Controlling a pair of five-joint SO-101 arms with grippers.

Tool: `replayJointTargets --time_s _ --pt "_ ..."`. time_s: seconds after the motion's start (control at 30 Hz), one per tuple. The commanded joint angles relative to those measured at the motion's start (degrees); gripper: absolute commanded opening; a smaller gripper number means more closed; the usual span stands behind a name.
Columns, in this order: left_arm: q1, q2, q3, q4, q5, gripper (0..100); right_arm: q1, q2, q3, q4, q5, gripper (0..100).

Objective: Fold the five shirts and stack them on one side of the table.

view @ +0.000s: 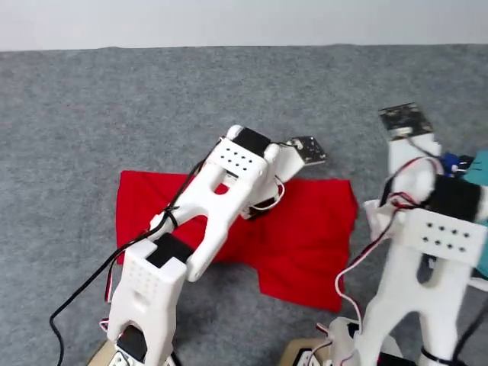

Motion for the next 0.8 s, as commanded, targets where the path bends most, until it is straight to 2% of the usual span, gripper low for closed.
replayJointTargets --time_s 0.0,0.17,0.33,0.57,0.77 --pt "-1.0 -0.1 -1.4 0.1 -0.2 3 -4.8 -1.1 2.8 -2.1 -0.7 20.5" --pt "-6.8 3.3 -0.7 -4.0 -4.3 3 -7.2 -1.1 8.7 -9.8 -0.7 20.5" --pt "-10.5 8.4 -1.0 -4.7 -6.2 3 -7.1 -1.1 9.2 -10.9 -0.7 20.5" --pt "-9.9 4.4 -2.9 -3.2 -4.0 3 -6.8 -1.3 9.1 -10.9 -0.4 20.5" --pt "-4.7 -4.0 -8.0 4.7 -1.4 3 -4.5 -1.7 9.1 -10.9 -0.4 20.5"
